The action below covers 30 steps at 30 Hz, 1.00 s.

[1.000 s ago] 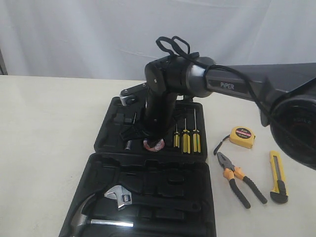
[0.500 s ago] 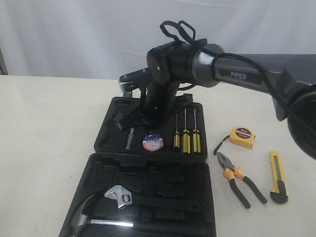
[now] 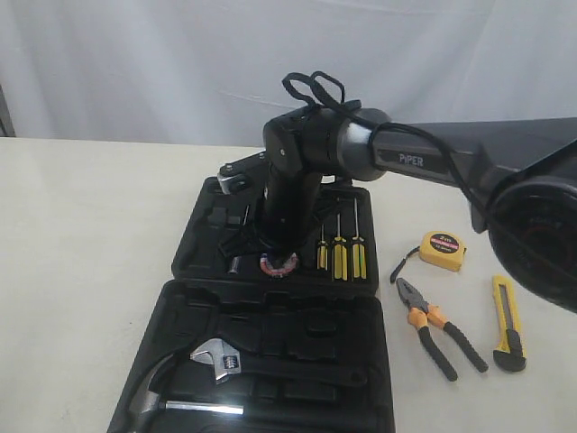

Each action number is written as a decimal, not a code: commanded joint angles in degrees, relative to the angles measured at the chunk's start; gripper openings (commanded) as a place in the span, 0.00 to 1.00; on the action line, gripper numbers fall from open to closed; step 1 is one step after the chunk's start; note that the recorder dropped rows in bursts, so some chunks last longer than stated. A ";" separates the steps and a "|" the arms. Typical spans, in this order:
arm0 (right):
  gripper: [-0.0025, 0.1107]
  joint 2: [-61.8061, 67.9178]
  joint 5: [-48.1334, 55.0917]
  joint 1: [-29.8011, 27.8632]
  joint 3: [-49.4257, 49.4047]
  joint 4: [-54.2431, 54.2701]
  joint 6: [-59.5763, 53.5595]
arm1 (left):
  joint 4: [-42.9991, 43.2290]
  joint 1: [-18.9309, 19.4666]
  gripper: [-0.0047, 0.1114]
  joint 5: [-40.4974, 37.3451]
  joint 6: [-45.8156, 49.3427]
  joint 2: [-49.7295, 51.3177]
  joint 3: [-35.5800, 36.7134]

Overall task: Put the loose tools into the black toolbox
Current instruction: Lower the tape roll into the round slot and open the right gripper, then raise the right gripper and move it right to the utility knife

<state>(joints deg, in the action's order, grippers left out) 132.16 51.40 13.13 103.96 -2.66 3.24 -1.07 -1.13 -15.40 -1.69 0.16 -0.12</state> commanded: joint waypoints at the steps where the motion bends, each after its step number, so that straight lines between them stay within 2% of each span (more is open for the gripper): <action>1: 0.02 -2.57 -0.01 -0.30 -0.10 -1.37 -0.08 | -0.14 -0.12 0.04 0.03 -0.07 -0.16 0.12; 17: 0.02 2.02 -1.50 -0.37 -0.10 -3.22 0.33 | -0.14 -0.12 0.04 0.03 -0.07 -0.16 0.12; 30: 0.02 -6.71 5.44 -0.37 -0.10 -2.60 0.33 | -0.14 -0.12 0.04 0.03 -0.07 -0.16 0.12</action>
<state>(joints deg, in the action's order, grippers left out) 128.61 54.49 13.13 103.84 -5.44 3.39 -1.07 -1.13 -15.40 -1.69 0.16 -0.12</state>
